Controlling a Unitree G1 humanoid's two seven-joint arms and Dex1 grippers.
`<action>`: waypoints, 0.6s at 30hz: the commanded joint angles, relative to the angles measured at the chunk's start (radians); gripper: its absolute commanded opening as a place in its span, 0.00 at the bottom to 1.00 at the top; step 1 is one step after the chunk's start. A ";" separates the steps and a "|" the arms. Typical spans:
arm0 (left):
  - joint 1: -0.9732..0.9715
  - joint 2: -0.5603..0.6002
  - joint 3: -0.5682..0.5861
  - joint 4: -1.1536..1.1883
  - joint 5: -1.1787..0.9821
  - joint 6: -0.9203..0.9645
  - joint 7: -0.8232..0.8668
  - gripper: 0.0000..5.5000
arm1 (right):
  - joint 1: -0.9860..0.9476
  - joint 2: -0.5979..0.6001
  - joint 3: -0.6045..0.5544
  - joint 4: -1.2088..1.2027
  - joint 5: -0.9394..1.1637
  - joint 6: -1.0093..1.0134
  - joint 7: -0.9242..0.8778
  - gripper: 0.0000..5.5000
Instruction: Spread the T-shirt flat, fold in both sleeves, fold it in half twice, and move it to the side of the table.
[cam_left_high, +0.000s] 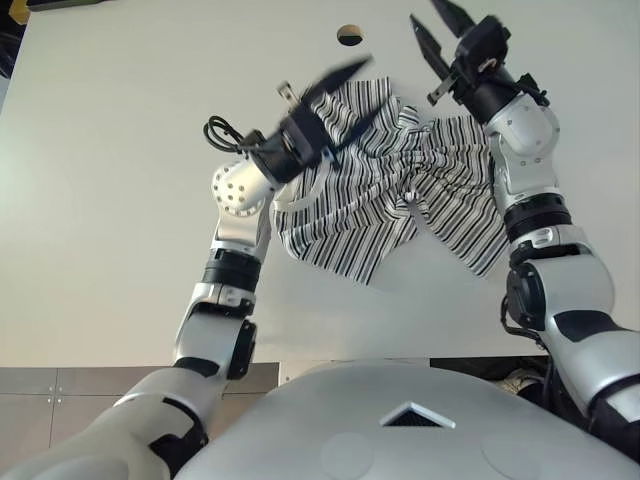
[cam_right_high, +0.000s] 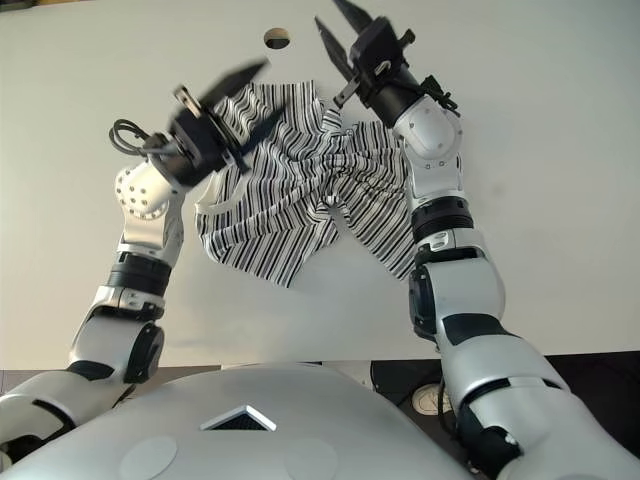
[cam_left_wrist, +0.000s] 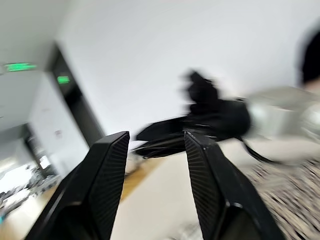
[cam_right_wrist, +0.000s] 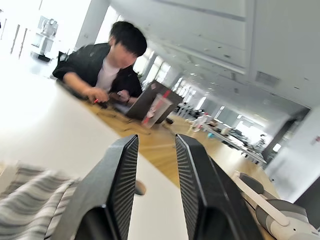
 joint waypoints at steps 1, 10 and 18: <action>0.070 0.082 -0.082 -0.033 0.098 0.014 -0.037 0.37 | 0.006 -0.062 0.059 0.024 -0.080 0.035 0.013 0.25; 0.062 0.249 -0.175 0.033 0.592 0.006 0.231 0.37 | -0.027 -0.063 0.221 0.128 -0.266 0.099 -0.031 0.25; 0.161 0.477 -0.307 -0.009 0.828 0.067 0.204 0.37 | -0.165 -0.072 0.326 0.244 -0.421 0.173 -0.156 0.25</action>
